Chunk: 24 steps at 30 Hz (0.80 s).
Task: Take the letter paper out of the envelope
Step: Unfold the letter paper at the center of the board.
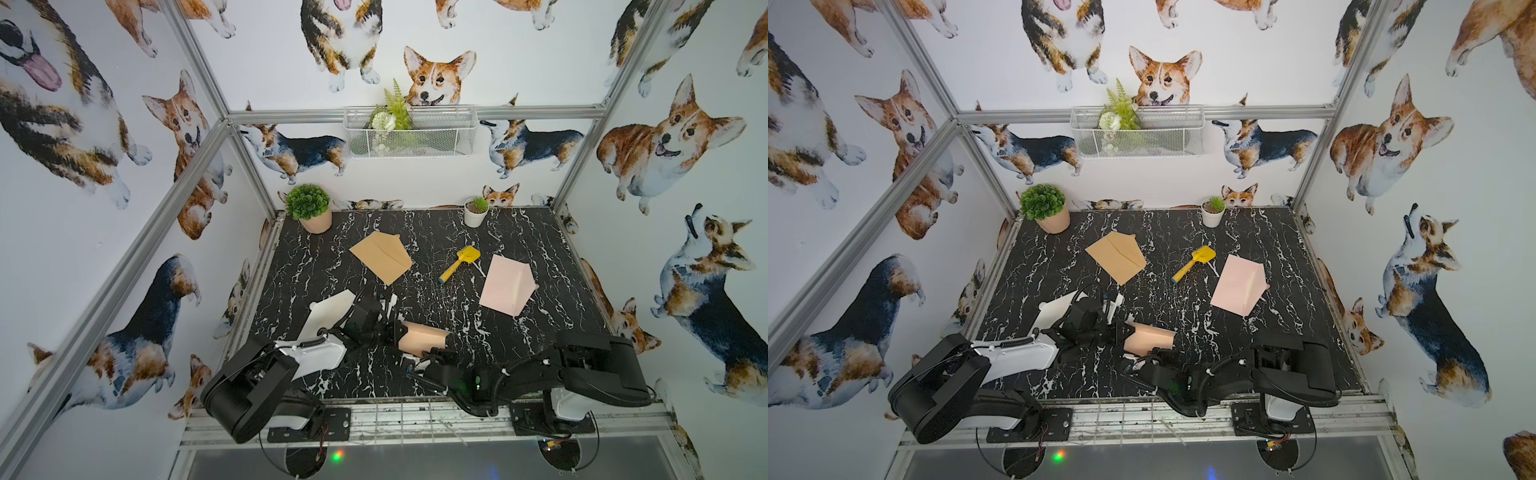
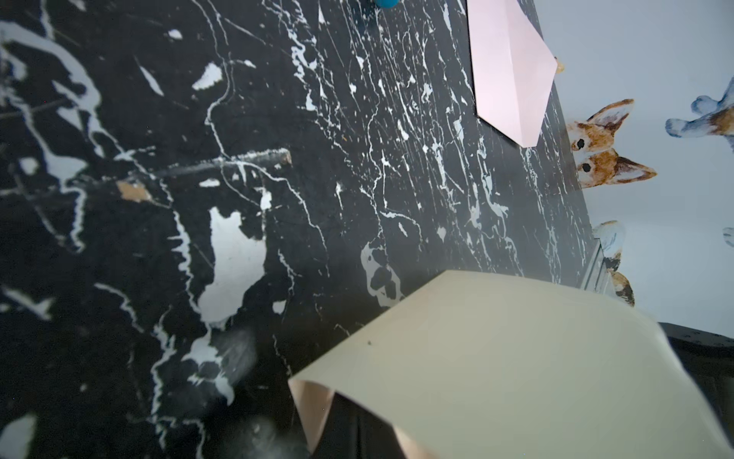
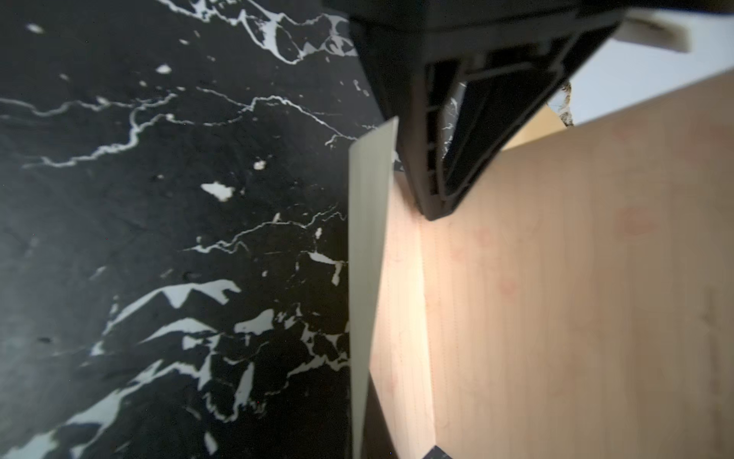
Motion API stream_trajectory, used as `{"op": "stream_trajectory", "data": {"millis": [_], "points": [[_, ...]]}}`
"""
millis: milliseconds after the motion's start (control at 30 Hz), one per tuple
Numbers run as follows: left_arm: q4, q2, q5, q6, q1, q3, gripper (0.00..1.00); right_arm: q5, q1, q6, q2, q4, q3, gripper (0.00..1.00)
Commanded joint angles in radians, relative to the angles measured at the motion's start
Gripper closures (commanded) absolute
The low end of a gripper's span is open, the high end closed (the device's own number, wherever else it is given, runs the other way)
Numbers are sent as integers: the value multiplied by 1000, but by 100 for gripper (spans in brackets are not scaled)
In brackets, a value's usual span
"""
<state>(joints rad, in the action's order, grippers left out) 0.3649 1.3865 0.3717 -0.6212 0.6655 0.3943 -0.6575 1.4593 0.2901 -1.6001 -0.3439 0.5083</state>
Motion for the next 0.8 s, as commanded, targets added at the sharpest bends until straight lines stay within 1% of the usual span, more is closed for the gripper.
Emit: {"op": "stream_trajectory", "data": {"millis": [0,467,600,667,767], "points": [[32,15,19,6,0,19,100,6,12,-30,-14,3,6,100],[52,46,29,-2,1,18,100,8,26,-55,-21,2,-13,100],[24,57,-2,19,0,12,100,8,30,-69,-16,-1,-16,99],[5,50,-31,32,0,8,100,17,31,-82,-9,9,-17,91],[-18,36,-62,47,0,4,100,55,33,-112,7,34,-18,85]]}}
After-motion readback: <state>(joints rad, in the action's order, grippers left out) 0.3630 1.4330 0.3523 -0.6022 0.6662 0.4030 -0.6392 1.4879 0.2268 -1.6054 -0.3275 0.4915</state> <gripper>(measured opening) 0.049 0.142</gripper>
